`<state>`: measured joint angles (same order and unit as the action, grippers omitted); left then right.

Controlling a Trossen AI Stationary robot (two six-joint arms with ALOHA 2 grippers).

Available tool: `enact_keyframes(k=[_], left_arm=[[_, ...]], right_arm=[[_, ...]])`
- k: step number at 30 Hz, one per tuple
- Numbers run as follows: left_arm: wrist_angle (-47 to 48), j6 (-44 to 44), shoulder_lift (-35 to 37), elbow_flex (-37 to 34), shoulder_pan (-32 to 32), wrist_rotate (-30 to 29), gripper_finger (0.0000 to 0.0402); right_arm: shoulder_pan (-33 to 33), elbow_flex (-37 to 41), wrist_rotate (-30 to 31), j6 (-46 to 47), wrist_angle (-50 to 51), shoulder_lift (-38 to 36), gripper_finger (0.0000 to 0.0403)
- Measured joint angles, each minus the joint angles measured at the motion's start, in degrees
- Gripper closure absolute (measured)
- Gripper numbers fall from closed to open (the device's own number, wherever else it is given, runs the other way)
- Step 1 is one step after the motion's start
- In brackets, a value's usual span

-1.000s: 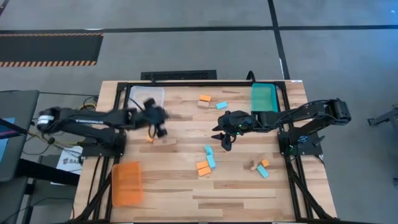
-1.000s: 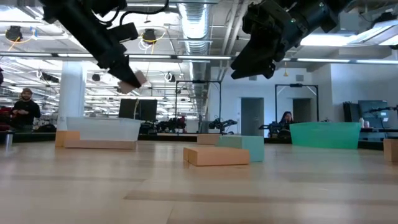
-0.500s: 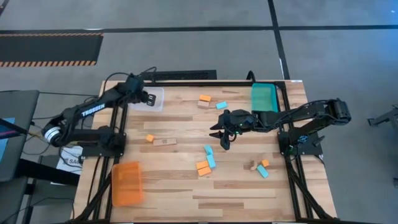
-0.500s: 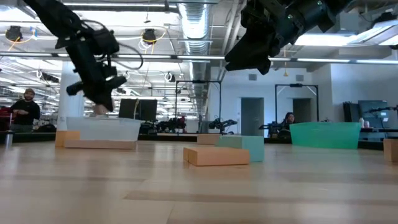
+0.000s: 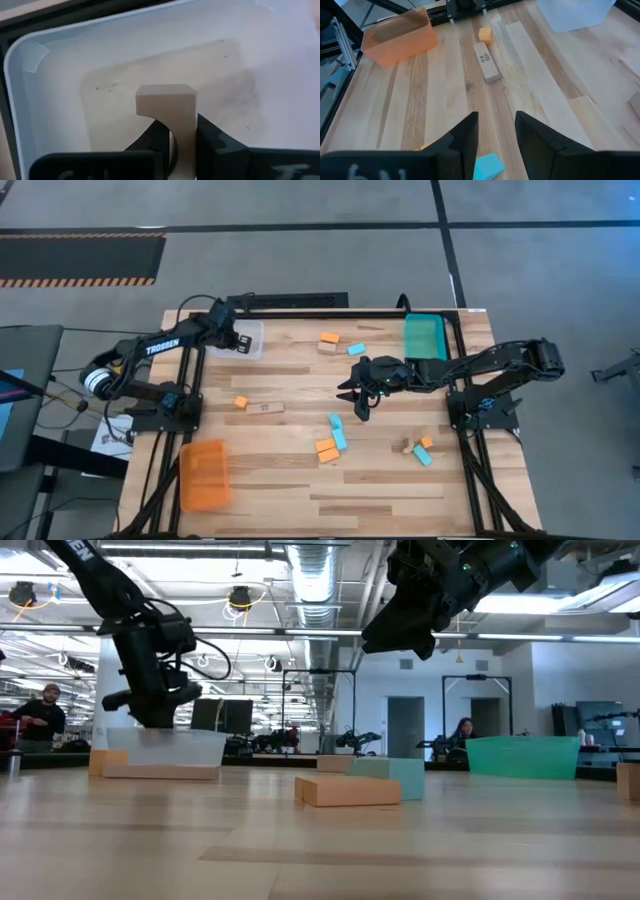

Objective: Sort & place blocks by color
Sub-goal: Put the brown block into the transparent bin, then put the light blue block into the orange bin

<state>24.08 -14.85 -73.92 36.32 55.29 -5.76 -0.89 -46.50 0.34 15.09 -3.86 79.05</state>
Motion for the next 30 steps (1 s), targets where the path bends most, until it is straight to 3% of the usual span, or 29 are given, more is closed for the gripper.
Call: enact_keyframes(k=[15, 23, 30], left_arm=[[-0.5, 1.7, -0.3, 0.0, 0.0, 0.5, 0.0278], [1.7, 2.5, -0.2, 3.2, 0.0, 1.4, 0.026], [3.0, 5.6, -0.2, 10.6, -1.5, 13.8, 0.026]], right_arm=[[0.0, 0.0, 0.0, -0.1, 0.1, 0.0, 0.0263], [0.0, 0.0, 0.0, -0.5, 0.2, 0.0, 0.0264], [0.0, 0.0, -0.1, 0.9, 0.4, 0.0, 0.0265]])
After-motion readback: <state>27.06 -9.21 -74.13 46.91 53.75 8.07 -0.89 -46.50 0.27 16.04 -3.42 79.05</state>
